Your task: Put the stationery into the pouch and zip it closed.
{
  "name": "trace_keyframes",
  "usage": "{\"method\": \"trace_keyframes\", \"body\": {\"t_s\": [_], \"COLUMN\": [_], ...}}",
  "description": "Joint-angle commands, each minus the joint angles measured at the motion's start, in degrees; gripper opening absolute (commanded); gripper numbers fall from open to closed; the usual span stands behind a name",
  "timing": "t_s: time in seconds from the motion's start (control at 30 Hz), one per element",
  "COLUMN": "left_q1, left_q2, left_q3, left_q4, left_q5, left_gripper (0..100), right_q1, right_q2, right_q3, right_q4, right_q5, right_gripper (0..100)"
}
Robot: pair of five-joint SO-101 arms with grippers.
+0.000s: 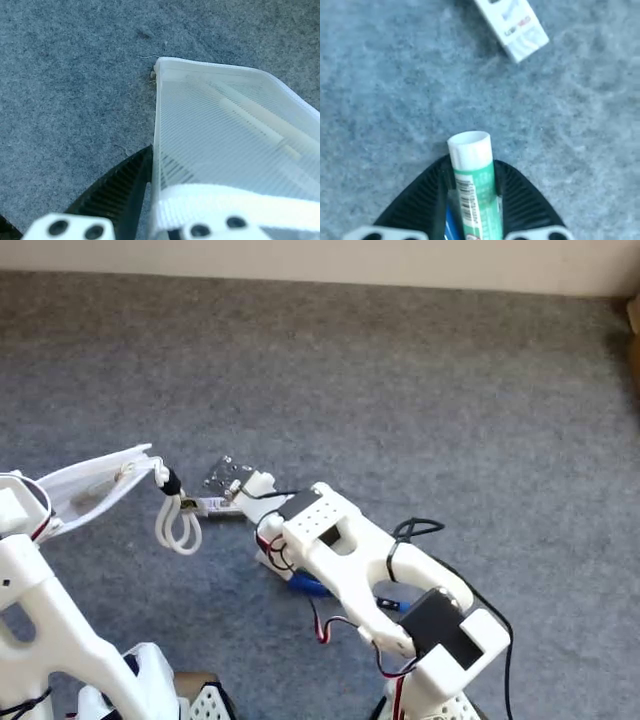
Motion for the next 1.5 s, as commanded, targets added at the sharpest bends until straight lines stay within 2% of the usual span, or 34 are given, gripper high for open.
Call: {"method": "trace_keyframes", "body": {"t_s": [0.0, 0.2, 0.4, 0.9, 1.2, 1.47], "left_q1": [-0.2, -0.2, -0.2, -0.2, -0.2, -0.2], "left_q2": [0.9, 0.9, 0.9, 0.9, 0.9, 0.9], "left_q3": [0.5, 0.5, 0.5, 0.5, 0.5, 0.5], "left_q4": [-1.2, -1.3, -1.3, -1.2, -1.3, -1.3], "left_q5": [0.6, 0.7, 0.7, 0.7, 0.7, 0.7], "left_gripper": [0, 0, 0, 0, 0, 0], "right_q1": [2.7, 4.4, 6.5, 4.5, -6.1, -13.2], "right_q2": [-3.0, -13.3, -20.4, -40.6, -50.7, -52.1], "right_q3": [-1.6, -1.0, -1.0, -1.0, -1.3, -1.1], "right_q4": [0.1, 0.4, 0.3, 0.0, -1.5, -21.4], "right_q5": [0.3, -0.6, -14.9, -40.1, -40.9, -40.8], "right_gripper": [0.4, 0.4, 0.4, 0.4, 0.4, 0.4]}}
